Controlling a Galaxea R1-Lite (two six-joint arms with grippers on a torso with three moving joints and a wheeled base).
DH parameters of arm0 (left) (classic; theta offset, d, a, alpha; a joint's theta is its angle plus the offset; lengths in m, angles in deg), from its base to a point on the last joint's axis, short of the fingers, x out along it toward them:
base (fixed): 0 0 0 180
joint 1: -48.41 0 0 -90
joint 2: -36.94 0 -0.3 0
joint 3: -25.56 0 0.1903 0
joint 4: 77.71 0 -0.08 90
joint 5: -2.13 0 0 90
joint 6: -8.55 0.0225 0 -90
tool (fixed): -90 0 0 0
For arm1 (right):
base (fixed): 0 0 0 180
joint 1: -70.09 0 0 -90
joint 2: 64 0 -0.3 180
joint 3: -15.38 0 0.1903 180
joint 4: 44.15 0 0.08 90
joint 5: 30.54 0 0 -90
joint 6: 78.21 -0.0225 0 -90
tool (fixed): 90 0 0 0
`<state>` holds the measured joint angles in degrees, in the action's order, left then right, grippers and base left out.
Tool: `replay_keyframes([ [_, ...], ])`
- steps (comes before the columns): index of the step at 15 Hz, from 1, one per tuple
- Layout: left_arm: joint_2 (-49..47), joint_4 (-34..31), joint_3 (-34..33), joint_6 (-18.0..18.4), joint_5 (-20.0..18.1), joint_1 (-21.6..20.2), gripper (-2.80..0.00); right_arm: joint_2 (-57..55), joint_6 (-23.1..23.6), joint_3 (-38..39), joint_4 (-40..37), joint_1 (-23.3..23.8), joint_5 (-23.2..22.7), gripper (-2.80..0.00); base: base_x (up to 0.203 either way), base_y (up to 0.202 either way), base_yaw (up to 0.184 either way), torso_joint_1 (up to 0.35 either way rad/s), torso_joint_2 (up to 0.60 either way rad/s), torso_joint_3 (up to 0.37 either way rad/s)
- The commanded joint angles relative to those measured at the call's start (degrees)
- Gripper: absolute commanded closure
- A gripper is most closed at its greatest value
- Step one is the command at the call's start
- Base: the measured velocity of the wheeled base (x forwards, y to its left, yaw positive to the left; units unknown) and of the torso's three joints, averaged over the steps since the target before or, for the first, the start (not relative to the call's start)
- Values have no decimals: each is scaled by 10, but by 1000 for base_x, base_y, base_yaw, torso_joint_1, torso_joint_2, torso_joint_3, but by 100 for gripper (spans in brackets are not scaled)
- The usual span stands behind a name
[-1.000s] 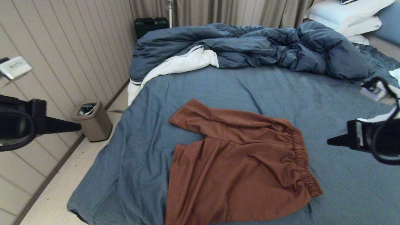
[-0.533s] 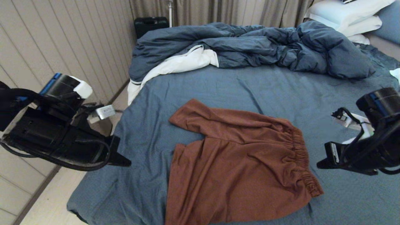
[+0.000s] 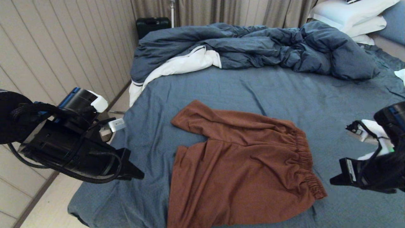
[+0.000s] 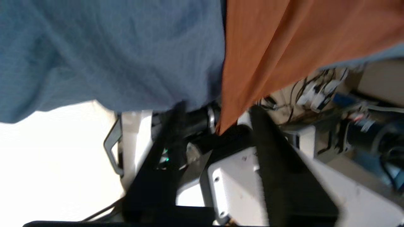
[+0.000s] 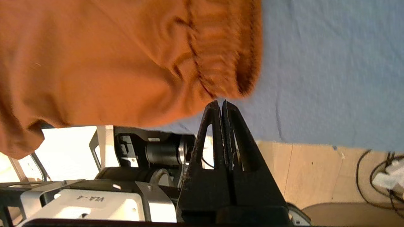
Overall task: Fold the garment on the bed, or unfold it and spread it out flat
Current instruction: Fold the brown shorts
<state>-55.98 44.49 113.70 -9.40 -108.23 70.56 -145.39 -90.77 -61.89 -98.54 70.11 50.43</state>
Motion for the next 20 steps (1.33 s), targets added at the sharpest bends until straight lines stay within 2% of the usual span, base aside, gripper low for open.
replay_keyframes([
  [1, -4, 9, -1, -5, -1, 5, -280, 14, 1, 16, 0, 9, -1, 0, 0, 0, 0, 0, 0, 0],
  [8, -45, 50, -5, -8, 1, 24, -280, 8, 18, 28, 4, 22, -12, 0, 0, 0, 0, 0, 0, 0],
  [9, -45, 50, -2, -8, 1, 24, -280, 9, 20, 30, 5, 23, -13, -280, 0, 0, 0, 0, 0, 0],
  [17, -75, 72, -1, -8, 2, 28, -280, -45, 36, 42, 36, 47, -25, -280, 0, 0, 0, 0, 0, 0],
  [20, -98, 94, -3, -13, 2, 28, -280, -75, 36, 68, 102, 48, -45, -280, 0, 0, 0, 0, 0, 0],
])
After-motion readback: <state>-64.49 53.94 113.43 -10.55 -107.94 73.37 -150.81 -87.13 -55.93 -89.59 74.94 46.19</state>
